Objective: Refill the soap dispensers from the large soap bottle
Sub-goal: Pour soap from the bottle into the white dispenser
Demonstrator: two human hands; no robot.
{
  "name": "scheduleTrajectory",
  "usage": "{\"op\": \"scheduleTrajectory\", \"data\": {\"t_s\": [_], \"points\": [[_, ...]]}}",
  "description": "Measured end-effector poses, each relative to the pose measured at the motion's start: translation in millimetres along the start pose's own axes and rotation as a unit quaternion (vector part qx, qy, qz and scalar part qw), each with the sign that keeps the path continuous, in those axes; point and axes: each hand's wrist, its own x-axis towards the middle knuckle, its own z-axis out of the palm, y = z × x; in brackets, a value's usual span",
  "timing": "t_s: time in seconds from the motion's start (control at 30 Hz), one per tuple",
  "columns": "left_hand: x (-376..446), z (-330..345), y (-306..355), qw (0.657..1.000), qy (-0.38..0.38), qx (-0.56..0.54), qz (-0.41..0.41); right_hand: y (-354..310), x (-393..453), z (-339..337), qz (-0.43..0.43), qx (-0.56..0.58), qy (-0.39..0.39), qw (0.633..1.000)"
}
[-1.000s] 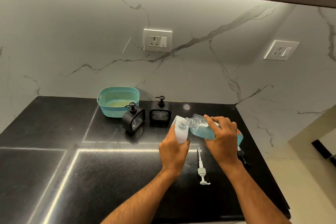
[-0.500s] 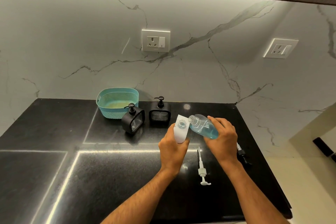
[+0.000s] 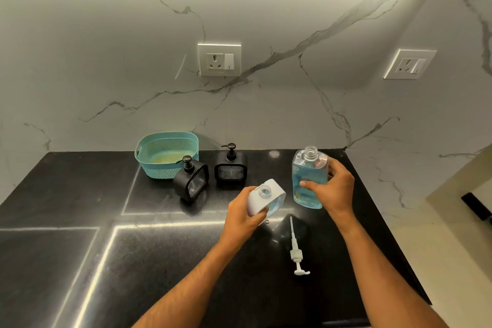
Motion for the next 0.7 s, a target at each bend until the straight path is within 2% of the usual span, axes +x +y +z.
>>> {"op": "scheduleTrajectory", "data": {"t_s": [0.37, 0.7], "points": [[22.3, -17.8, -26.9, 0.991, -0.111, -0.04, -0.066, 38.8, 66.6, 6.3, 0.091, 0.103, -0.035, 0.99], [46.3, -15.5, -38.3, 0.984, -0.144, -0.034, -0.096, 71.8, 109.6, 30.3, 0.124, 0.125, -0.075, 0.981]]}}
